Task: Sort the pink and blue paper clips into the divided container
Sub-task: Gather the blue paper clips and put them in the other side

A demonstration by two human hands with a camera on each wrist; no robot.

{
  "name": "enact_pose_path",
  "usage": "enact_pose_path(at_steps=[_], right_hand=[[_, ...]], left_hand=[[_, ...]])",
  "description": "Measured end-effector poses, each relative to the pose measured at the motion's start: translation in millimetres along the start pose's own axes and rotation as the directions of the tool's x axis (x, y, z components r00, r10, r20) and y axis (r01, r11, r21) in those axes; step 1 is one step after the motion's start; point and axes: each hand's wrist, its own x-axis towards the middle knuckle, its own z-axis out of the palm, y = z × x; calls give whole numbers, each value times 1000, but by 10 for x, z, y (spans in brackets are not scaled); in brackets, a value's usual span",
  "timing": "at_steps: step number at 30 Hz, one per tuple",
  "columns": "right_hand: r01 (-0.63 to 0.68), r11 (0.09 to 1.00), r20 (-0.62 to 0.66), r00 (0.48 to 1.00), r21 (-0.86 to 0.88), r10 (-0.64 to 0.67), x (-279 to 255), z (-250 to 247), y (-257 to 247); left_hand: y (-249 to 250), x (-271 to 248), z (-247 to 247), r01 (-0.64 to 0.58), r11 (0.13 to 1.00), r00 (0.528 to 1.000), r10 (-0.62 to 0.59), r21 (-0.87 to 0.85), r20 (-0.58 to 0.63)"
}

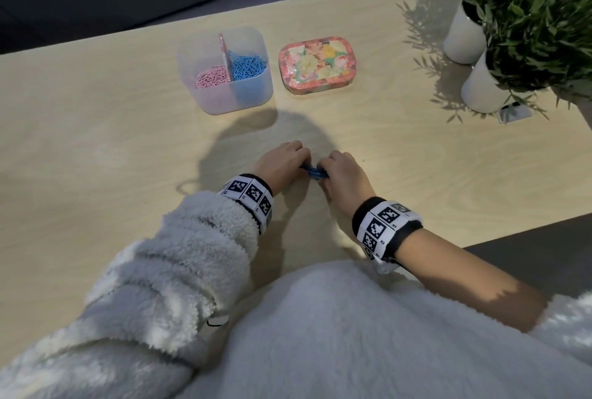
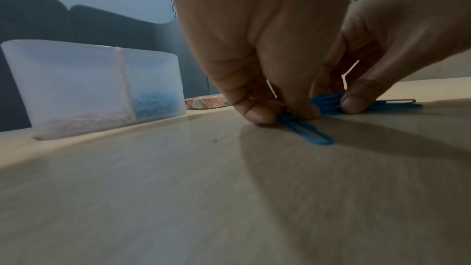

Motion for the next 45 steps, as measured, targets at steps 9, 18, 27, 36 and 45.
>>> enact_pose_path(at_steps=[9,18,27,36,45], right_hand=[[11,1000,113,994,-14,-9,234,-138,0],[-56,907,60,998,418,34,780,-785,-302],[-66,843,-14,996,533,87,1898,-1138,-1052],[33,819,-184,979,573,89,1458,-1034,-629],[-230,834,-41,957,502,288,348,-453,384]], left_hand=[[-169,-106,-65,108,991,994,-109,-79,-17],[-259,-199,-110,239,951,969,-245,-197,-7],[-260,-255,-57,243,949,964,-260,-199,-63],[-278,-140,-658,183,848,882,-366,-498,-298],[-595,570,-1332,488,845,802,-533,-219,-270]])
